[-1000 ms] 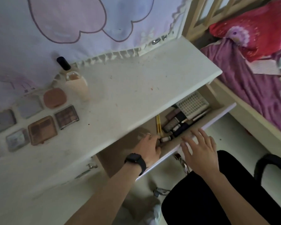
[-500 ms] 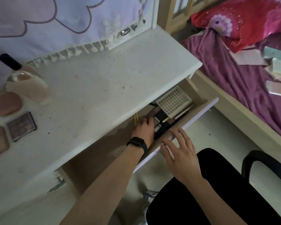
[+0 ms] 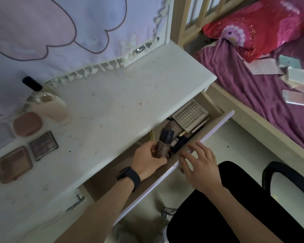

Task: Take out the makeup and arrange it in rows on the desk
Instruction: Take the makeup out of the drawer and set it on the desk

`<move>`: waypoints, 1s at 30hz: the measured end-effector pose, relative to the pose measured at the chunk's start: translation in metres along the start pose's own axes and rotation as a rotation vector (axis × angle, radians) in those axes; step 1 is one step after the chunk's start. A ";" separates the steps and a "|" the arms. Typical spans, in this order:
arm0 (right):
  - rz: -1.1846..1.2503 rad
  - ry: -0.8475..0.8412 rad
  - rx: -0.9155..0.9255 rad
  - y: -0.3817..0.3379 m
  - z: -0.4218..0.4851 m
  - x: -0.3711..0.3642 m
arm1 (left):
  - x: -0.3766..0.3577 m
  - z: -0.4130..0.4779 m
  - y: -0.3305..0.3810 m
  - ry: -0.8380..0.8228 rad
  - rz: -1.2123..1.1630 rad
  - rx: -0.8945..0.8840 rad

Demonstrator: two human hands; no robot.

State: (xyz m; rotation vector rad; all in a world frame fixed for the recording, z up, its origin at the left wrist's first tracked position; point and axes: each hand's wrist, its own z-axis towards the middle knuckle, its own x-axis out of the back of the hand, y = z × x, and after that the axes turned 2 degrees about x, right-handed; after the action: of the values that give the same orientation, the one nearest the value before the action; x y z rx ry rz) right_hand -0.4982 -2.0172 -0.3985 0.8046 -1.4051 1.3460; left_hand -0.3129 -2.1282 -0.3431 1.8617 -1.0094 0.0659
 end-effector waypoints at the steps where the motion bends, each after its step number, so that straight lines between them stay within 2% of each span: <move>1: -0.036 -0.018 -0.018 -0.002 0.005 0.003 | 0.006 -0.006 0.002 0.016 -0.037 -0.007; 6: -0.225 -0.383 -0.182 -0.020 0.062 0.018 | 0.039 -0.026 0.013 0.155 -0.223 -0.012; 9: -0.234 -0.458 -0.333 -0.025 0.102 0.018 | 0.063 -0.029 0.013 0.280 -0.269 -0.032; 12: -0.103 -0.506 -0.518 -0.030 0.130 0.012 | 0.081 -0.030 0.008 0.366 -0.267 -0.023; 17: 0.351 -0.277 -0.987 -0.030 0.163 0.001 | 0.096 -0.036 -0.006 0.431 -0.265 -0.006; 19: 0.453 -0.178 -1.095 -0.025 0.168 -0.005 | 0.097 -0.038 -0.009 0.426 -0.266 -0.010; 27: 0.393 -0.211 -1.106 -0.018 0.172 -0.025 | 0.099 -0.033 -0.010 0.418 -0.255 -0.028; 30: 0.484 -0.164 -1.184 -0.013 0.172 -0.024 | 0.098 -0.030 -0.007 0.407 -0.249 -0.038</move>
State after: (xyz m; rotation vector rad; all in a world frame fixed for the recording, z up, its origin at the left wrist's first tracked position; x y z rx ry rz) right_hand -0.5141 -2.1903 -0.3986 -0.2425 -2.2231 0.5296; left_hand -0.2335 -2.1634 -0.2884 1.8274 -0.4935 0.2634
